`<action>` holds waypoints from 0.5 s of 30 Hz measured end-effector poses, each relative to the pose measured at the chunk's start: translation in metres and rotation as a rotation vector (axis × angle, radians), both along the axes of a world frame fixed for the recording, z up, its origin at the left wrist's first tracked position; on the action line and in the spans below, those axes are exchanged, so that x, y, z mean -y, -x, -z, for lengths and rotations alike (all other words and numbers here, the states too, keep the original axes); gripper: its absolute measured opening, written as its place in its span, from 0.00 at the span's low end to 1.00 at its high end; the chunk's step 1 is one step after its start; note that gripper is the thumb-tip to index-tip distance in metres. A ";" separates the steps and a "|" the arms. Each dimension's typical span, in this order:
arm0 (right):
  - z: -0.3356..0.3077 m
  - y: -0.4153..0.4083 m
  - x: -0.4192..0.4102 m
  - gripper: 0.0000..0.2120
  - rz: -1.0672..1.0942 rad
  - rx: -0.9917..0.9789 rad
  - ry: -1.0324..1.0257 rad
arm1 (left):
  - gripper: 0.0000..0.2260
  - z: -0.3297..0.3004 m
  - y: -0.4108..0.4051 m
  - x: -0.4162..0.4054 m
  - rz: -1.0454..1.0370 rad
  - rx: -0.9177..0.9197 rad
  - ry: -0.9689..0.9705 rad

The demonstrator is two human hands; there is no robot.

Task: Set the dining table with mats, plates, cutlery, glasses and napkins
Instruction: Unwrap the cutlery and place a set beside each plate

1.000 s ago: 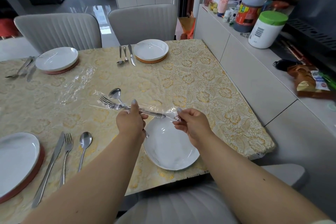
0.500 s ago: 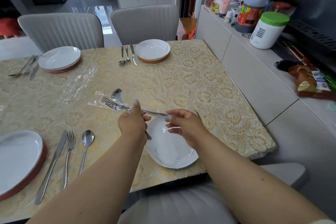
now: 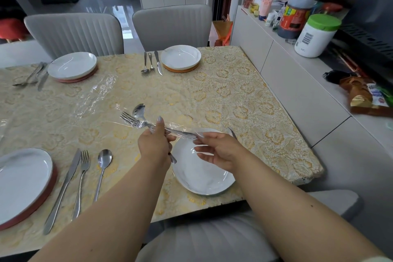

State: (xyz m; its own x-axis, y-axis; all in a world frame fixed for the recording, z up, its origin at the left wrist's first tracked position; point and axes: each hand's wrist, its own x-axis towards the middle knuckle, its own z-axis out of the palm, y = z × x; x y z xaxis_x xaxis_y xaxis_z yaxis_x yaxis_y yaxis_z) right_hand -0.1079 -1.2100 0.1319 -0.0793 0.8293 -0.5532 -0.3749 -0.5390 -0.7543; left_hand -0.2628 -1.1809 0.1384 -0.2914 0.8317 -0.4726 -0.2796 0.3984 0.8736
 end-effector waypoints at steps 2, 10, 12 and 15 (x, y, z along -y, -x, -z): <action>0.001 0.001 0.000 0.01 -0.012 0.041 -0.001 | 0.19 0.000 0.000 0.001 0.024 -0.013 -0.008; -0.004 -0.014 -0.005 0.03 0.206 0.125 0.018 | 0.17 0.001 0.004 -0.003 0.004 0.087 -0.018; -0.005 -0.021 -0.005 0.02 0.225 0.145 0.019 | 0.17 0.004 0.005 -0.006 -0.017 0.110 -0.028; -0.004 -0.028 -0.007 0.04 0.271 0.143 0.025 | 0.15 0.005 0.006 -0.006 -0.035 0.116 -0.007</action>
State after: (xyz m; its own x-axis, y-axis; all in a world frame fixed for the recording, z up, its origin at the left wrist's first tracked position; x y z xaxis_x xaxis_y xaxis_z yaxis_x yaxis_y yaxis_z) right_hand -0.0801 -1.2028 0.1356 0.2236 0.7956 -0.5630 -0.3983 -0.4526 -0.7978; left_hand -0.2683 -1.1749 0.1333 -0.2646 0.8250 -0.4994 -0.3925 0.3809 0.8372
